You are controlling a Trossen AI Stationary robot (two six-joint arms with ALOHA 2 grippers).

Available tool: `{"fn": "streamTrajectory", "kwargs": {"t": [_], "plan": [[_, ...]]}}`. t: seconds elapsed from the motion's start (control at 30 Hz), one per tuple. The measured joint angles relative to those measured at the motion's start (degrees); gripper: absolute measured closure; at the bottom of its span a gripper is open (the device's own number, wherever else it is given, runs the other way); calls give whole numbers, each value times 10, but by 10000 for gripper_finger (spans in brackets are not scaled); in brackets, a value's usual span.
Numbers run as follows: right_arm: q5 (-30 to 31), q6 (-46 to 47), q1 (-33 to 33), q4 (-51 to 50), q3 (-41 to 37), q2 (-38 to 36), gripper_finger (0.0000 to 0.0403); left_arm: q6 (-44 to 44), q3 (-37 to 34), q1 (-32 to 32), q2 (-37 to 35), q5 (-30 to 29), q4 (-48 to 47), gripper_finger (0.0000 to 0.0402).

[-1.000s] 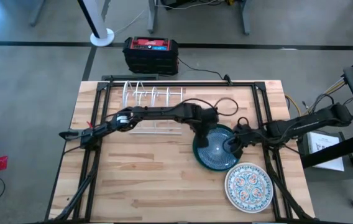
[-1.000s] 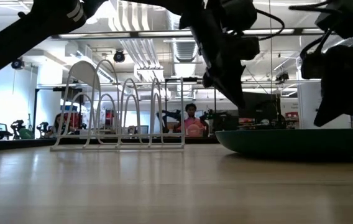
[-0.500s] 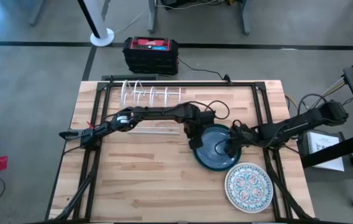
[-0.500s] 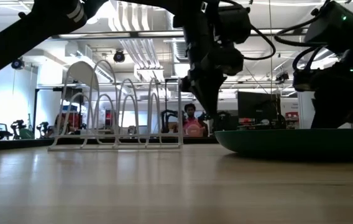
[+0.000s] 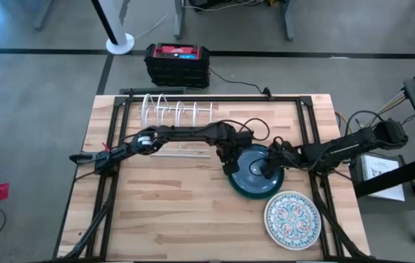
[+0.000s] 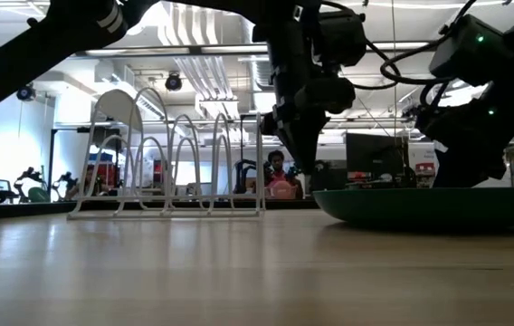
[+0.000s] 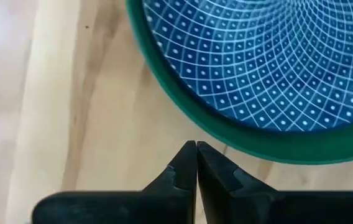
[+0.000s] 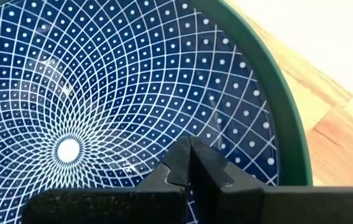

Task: Sort dishes
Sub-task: Put the blue patterned plate in the dish rack

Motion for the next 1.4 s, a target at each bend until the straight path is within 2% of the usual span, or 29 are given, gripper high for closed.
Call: {"fn": "streamTrajectory", "kwargs": {"t": [0.2,0.47,0.57,0.77,1.23,1.4], "plan": [[-20,-25,0,-26,21,-55,403,-13,0,-11,1,1,0,402],[-33,37,0,-264,63,-113,403,-13,-1,-40,1,36,-2,402],[-44,61,0,-310,66,-117,403,-20,-1,-45,5,37,1,402],[-62,52,1,-317,64,-117,403,-35,-1,-48,17,34,36,402],[-64,44,1,-317,79,-117,403,-84,-1,-44,42,12,35,401],[-61,44,1,-316,77,-117,403,-112,-1,-39,42,-5,34,385]]}}
